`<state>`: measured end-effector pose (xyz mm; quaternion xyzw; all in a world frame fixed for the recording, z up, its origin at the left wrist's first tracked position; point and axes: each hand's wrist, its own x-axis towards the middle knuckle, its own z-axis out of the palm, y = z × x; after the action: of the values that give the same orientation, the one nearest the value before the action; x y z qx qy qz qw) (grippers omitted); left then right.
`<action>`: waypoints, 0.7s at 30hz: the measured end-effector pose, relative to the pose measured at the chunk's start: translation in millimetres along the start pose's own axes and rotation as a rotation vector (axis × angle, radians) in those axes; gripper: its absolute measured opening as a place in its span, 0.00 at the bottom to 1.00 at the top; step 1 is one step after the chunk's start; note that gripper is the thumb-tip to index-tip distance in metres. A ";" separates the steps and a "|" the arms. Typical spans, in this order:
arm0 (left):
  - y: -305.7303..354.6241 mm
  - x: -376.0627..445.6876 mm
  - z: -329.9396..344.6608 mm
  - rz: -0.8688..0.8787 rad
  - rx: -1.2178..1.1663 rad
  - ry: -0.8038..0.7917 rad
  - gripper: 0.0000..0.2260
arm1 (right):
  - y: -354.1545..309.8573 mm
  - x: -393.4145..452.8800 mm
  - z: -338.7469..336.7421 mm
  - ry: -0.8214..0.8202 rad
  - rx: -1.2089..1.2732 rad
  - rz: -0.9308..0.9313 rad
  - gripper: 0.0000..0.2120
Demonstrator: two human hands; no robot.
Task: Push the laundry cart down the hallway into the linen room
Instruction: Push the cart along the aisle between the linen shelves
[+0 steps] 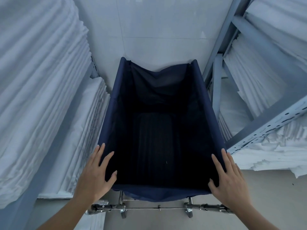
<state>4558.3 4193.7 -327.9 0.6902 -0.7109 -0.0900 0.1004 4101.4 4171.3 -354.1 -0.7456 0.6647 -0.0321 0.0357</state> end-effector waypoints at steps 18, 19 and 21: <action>-0.7 4.5 -2.9 -0.015 0.007 -0.016 0.31 | -1.7 5.1 1.3 0.017 0.016 0.001 0.47; -0.5 4.5 -3.1 -0.015 0.015 -0.021 0.31 | -1.2 5.1 1.9 0.021 0.015 -0.002 0.47; -0.3 4.3 -3.4 -0.015 0.028 -0.031 0.31 | 0.1 4.8 3.1 0.028 0.013 -0.005 0.47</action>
<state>4559.4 4189.3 -324.6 0.6955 -0.7083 -0.0918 0.0790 4102.1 4166.5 -357.2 -0.7463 0.6632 -0.0471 0.0312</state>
